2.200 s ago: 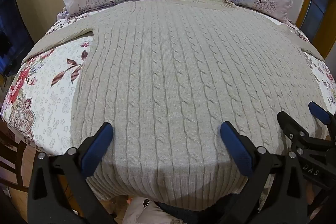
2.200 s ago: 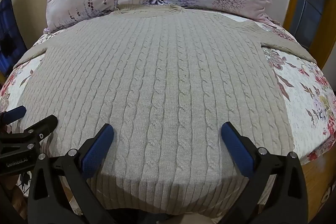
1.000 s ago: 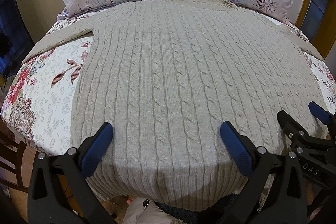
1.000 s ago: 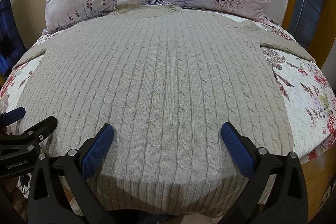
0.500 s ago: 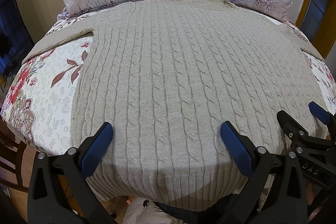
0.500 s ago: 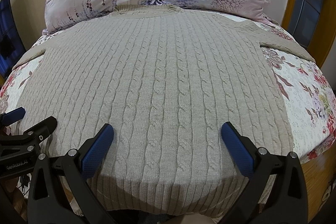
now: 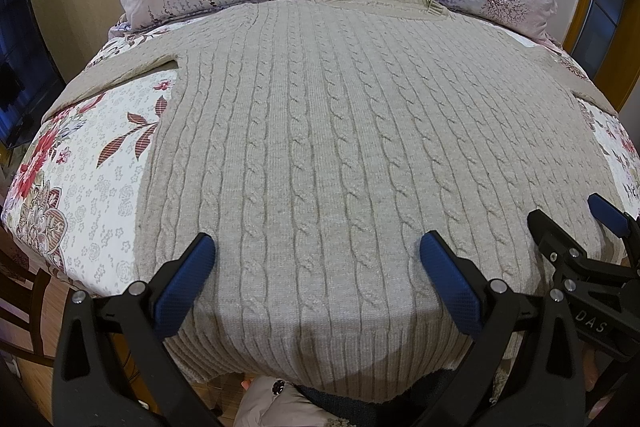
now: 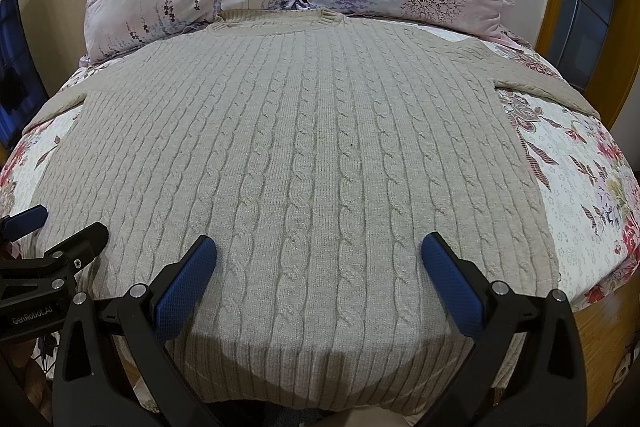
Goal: Fold small clothes
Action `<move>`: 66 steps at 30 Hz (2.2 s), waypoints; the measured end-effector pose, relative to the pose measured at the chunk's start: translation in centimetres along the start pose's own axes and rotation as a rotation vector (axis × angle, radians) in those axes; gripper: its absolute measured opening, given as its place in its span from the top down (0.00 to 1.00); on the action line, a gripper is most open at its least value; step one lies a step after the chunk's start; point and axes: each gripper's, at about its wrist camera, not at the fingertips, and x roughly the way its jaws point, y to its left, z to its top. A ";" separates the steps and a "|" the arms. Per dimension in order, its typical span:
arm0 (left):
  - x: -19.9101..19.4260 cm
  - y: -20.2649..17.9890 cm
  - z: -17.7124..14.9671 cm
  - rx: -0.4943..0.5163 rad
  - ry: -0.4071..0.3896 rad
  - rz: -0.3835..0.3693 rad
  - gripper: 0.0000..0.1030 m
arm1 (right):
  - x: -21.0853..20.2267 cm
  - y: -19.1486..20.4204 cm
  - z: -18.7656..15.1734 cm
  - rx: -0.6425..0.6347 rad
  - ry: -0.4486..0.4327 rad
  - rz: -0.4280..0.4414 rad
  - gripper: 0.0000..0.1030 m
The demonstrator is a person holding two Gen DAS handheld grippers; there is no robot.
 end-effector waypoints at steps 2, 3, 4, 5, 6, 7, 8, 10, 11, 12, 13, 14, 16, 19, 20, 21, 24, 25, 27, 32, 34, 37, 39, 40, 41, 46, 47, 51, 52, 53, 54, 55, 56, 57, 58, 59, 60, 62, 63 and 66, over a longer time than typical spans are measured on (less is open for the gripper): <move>0.0 0.0 0.0 0.000 0.000 0.000 0.02 | 0.0 0.0 0.0 0.000 0.000 0.000 0.01; 0.0 0.0 0.0 0.000 0.000 0.000 0.02 | 0.0 0.0 0.0 0.000 0.000 0.000 0.01; 0.0 0.0 0.0 0.000 0.000 0.000 0.02 | 0.0 0.0 0.0 0.000 0.000 0.000 0.01; 0.0 0.0 0.0 0.000 0.000 0.000 0.02 | 0.0 0.0 0.0 0.000 0.000 0.000 0.01; 0.0 0.0 0.0 0.000 0.000 0.000 0.02 | 0.0 0.0 0.0 0.000 0.000 0.000 0.01; 0.0 0.0 0.0 0.000 0.000 0.000 0.02 | 0.0 0.0 0.0 0.000 0.000 0.000 0.01; 0.0 0.0 0.0 0.000 0.000 0.000 0.02 | 0.0 0.0 0.0 0.000 0.000 0.000 0.01; 0.0 0.0 0.0 0.000 0.000 0.000 0.02 | 0.0 0.0 0.0 0.000 0.000 0.000 0.01; 0.0 0.0 0.0 0.000 0.000 0.000 0.02 | 0.0 0.0 0.0 0.000 0.000 0.000 0.01; 0.0 0.0 0.0 0.000 0.000 0.000 0.02 | 0.0 0.0 0.0 0.000 0.000 0.000 0.01; 0.0 0.0 0.0 0.000 0.000 0.000 0.02 | 0.0 0.0 0.0 0.000 0.000 0.000 0.01; 0.0 0.0 0.0 0.000 0.000 0.000 0.02 | 0.0 0.0 0.0 0.000 0.000 0.000 0.01; 0.0 0.0 0.0 0.000 0.000 0.000 0.02 | 0.0 0.0 0.0 0.000 0.000 0.000 0.01; 0.0 0.0 0.0 0.000 0.000 0.000 0.02 | 0.0 0.0 0.0 0.000 0.000 0.000 0.01; 0.0 0.0 0.0 0.000 0.000 0.000 0.02 | 0.0 0.0 0.0 0.000 -0.001 -0.001 0.01; 0.0 0.0 0.0 0.000 0.000 0.000 0.02 | 0.1 0.0 0.0 0.000 0.000 0.000 0.01; 0.0 0.0 0.0 0.000 0.001 0.000 0.02 | 0.0 0.0 0.0 0.000 0.000 0.000 0.01; 0.0 0.0 0.0 0.000 0.001 0.000 0.02 | 0.0 0.0 0.0 0.000 -0.001 0.000 0.01; 0.0 0.0 0.0 0.000 0.001 0.000 0.02 | 0.0 0.0 0.0 0.000 0.000 0.000 0.01; 0.0 0.0 0.0 0.000 0.001 0.000 0.02 | 0.0 -0.1 0.0 0.000 -0.002 0.000 0.01; 0.0 0.0 0.0 0.000 0.001 0.000 0.02 | 0.0 0.0 0.0 0.000 -0.001 -0.001 0.01; 0.0 0.0 0.0 0.000 0.002 0.000 0.02 | 0.0 0.1 0.0 0.000 -0.002 -0.001 0.01; 0.0 0.0 0.0 0.000 0.001 0.000 0.02 | -0.1 0.2 0.0 -0.001 -0.004 0.000 0.01; 0.0 0.0 0.0 0.001 0.001 0.000 0.02 | -0.1 0.2 0.0 -0.001 -0.007 0.001 0.01; 0.0 0.0 0.0 0.003 0.001 0.000 0.02 | -0.1 0.2 0.0 -0.002 -0.009 0.002 0.01; -0.1 0.0 0.0 0.016 0.014 -0.004 0.02 | 0.0 0.0 -0.2 -0.013 -0.027 0.014 0.01; -0.1 0.0 0.1 0.020 0.018 -0.006 0.02 | 0.0 0.0 -0.3 -0.019 -0.039 0.020 0.01; 0.4 0.1 0.8 0.027 0.023 -0.009 0.02 | 0.2 -0.6 0.1 -0.054 -0.081 0.070 0.01; 0.5 0.0 1.1 0.027 0.024 -0.009 0.02 | 0.3 -1.0 0.4 -0.052 -0.075 0.076 0.01; 0.6 0.1 1.6 0.025 0.022 -0.011 0.02 | 0.4 -1.7 1.0 -0.038 -0.071 0.083 0.01; 0.8 0.1 1.9 0.023 0.021 -0.010 0.02 | 0.3 -3.2 2.2 0.005 -0.079 0.101 0.01; 0.9 0.2 2.2 0.020 0.021 -0.009 0.02 | 0.1 -5.1 3.6 0.064 -0.094 0.125 0.01; 1.1 0.2 2.8 0.017 0.020 -0.008 0.02 | 0.0 -6.9 4.8 0.121 -0.106 0.142 0.01; 1.3 0.2 3.3 0.017 0.020 -0.008 0.02 | -0.1 -8.5 5.8 0.167 -0.116 0.146 0.01; 1.5 0.2 3.7 0.017 0.019 -0.005 0.02 | -0.1 -10.6 7.3 0.222 -0.125 0.145 0.01; 1.6 0.1 4.3 0.022 0.015 0.002 0.02 | 0.2 -12.8 8.7 0.272 -0.129 0.137 0.01; 1.8 0.0 4.8 0.028 0.013 0.012 0.02 | 0.5 -14.4 9.6 0.308 -0.124 0.123 0.01; 2.2 -0.1 6.0 0.043 0.010 0.022 0.02 | 1.7 -18.3 11.8 0.396 -0.104 0.094 0.03; 2.3 -0.2 6.5 0.050 0.010 0.021 0.02 | 2.2 -19.7 12.4 0.429 -0.095 0.083 0.08; 2.6 -0.1 8.0 0.058 0.007 0.012 0.02 | 4.2 -23.9 13.9 0.553 -0.063 0.062 0.14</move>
